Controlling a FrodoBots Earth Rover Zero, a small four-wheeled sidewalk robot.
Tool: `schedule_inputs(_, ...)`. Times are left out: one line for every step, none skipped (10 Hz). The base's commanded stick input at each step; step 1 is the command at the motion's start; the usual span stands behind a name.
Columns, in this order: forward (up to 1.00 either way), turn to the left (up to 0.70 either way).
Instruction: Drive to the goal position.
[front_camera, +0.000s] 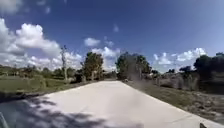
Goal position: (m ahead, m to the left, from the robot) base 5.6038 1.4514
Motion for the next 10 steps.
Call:
schedule_inputs(0.7,0.0)
schedule_inputs(0.7,0.0)
schedule_inputs(0.7,0.0)
schedule_inputs(0.7,0.0)
schedule_inputs(0.7,0.0)
schedule_inputs(0.7,0.0)
schedule_inputs(0.7,0.0)
schedule_inputs(0.7,0.0)
schedule_inputs(0.7,0.0)
schedule_inputs(0.7,0.0)
